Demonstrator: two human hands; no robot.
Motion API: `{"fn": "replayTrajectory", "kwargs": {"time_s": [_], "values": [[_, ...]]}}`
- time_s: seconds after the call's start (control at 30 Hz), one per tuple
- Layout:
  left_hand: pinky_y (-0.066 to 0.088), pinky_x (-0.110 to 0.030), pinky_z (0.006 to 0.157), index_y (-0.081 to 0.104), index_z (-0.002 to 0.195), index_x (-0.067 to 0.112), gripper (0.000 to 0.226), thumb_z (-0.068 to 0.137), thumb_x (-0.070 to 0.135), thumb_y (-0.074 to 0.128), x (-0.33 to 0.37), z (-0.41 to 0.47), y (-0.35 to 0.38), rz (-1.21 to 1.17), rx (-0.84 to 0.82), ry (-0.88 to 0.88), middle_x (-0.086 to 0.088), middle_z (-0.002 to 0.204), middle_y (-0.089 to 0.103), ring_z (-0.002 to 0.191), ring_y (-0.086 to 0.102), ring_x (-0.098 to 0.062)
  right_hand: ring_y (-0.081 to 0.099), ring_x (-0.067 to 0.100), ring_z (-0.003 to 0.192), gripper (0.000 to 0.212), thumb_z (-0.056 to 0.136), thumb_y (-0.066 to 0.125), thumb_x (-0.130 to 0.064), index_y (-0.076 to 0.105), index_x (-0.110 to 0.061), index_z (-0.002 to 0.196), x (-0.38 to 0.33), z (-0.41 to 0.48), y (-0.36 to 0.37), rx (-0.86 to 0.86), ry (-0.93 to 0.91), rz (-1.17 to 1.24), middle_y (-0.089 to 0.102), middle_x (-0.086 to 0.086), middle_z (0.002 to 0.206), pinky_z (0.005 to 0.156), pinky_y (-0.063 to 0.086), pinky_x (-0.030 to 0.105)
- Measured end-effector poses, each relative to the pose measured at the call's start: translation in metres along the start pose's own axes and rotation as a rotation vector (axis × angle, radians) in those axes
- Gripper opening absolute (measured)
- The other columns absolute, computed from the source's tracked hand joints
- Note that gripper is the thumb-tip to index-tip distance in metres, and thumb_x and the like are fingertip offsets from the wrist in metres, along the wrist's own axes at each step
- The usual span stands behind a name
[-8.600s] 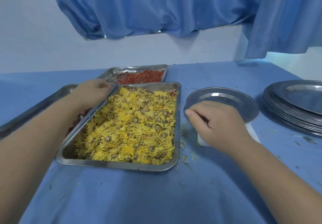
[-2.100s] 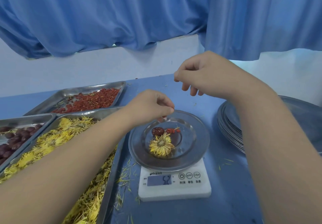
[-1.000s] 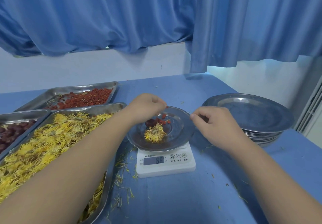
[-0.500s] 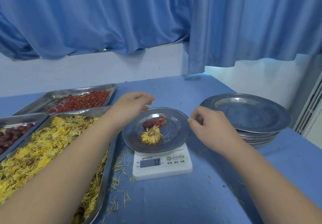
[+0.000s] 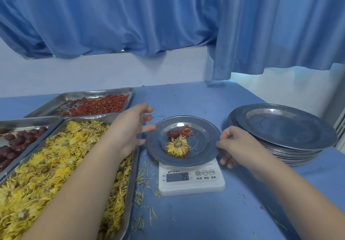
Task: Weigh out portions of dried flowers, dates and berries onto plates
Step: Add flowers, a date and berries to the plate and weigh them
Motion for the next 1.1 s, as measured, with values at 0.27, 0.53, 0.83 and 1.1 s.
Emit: {"fn": "replayTrajectory", "kwargs": {"time_s": [0.27,0.53,0.83,1.1], "values": [[0.044,-0.05,0.089,0.066,0.098,0.023,0.023,0.095,0.041,0.051,0.009,0.0,-0.012,-0.216,-0.032,0.029,-0.004,0.116,0.062,0.101,0.068,-0.025,0.055,0.019,0.044,0.021,0.088,0.047,0.013,0.05,-0.007,0.083,-0.009,-0.006,0.011,-0.05,0.02,0.432,0.053,0.005,0.054,0.04,0.047,0.024],[0.043,-0.051,0.101,0.065,0.105,0.02,0.022,0.095,0.035,0.051,0.025,0.007,-0.046,-0.379,-0.025,0.031,-0.006,0.117,0.061,0.107,0.063,-0.029,0.048,0.015,0.042,0.028,0.089,0.046,0.014,0.048,-0.009,0.074,-0.033,0.029,0.02,-0.021,0.058,0.55,0.049,0.003,0.053,0.042,0.049,0.02],[0.051,-0.042,0.085,0.066,0.097,0.017,0.018,0.093,0.029,0.053,0.039,0.018,-0.088,-0.74,-0.028,0.06,-0.01,0.116,0.068,0.099,0.069,-0.03,0.053,0.025,0.075,0.017,0.092,0.042,0.013,0.051,-0.002,0.092,-0.056,0.141,0.071,0.131,0.133,0.586,0.049,0.014,0.091,0.042,0.052,0.019],[0.052,-0.043,0.085,0.067,0.104,0.015,0.022,0.092,0.026,0.052,0.042,0.021,-0.1,-1.031,-0.037,0.038,-0.01,0.113,0.069,0.095,0.071,-0.033,0.055,0.024,0.065,0.018,0.088,0.042,0.018,0.051,0.003,0.093,-0.055,0.228,0.124,0.207,0.247,0.556,0.052,0.016,0.077,0.034,0.048,0.021]]}}
Point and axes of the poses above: each hand's wrist, its own z-axis towards the middle knuckle, its own y-axis out of the palm, x = y × z, the point moved 7 cm from there along z, towards the middle knuckle
